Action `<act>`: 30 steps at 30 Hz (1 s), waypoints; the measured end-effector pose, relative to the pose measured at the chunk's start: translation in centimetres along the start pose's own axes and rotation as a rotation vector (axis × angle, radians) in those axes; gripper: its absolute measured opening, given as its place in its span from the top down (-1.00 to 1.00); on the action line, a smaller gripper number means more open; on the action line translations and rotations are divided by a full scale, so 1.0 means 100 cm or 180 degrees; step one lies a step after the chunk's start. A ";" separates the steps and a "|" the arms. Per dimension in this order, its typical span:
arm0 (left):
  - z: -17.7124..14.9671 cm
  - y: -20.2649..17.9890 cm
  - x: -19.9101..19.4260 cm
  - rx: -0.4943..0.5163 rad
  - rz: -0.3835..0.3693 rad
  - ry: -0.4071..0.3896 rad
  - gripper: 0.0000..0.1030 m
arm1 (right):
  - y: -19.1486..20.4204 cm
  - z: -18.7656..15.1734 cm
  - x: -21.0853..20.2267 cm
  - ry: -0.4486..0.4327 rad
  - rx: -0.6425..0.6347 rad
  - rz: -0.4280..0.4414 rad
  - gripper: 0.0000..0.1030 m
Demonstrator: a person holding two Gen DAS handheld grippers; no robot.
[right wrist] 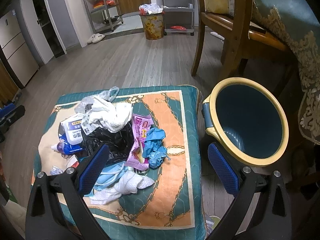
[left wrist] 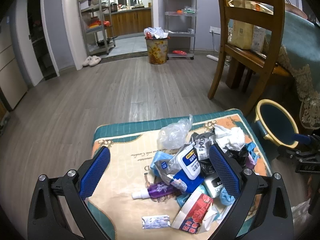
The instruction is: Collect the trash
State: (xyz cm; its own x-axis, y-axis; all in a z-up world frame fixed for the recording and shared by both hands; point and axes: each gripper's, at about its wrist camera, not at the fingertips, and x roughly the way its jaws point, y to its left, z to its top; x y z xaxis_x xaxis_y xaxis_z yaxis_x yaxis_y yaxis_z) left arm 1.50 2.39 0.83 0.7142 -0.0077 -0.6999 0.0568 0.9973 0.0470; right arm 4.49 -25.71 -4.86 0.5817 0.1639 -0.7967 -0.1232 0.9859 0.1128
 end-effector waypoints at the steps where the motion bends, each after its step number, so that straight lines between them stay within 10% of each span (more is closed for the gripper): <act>1: 0.001 0.000 0.000 0.0009 -0.0006 -0.0003 -0.91 | 0.000 0.002 -0.002 -0.0008 0.0009 0.0027 -0.89; 12: 0.032 0.022 0.030 0.0214 -0.0144 -0.0157 -0.90 | -0.005 0.037 0.006 -0.0079 -0.0121 0.0141 -0.89; 30: 0.035 0.010 0.158 0.0630 -0.0214 0.0430 -0.80 | 0.044 0.052 0.086 0.0179 -0.0424 0.0642 -0.69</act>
State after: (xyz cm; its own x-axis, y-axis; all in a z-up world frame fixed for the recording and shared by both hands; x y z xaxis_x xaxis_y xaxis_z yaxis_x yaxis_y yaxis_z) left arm 15.31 3.02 -7.66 0.6052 -0.0504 -0.7945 0.2461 0.9610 0.1265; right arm 13.12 -19.75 -8.18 0.4894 0.3513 -0.7982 -0.3395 0.9198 0.1967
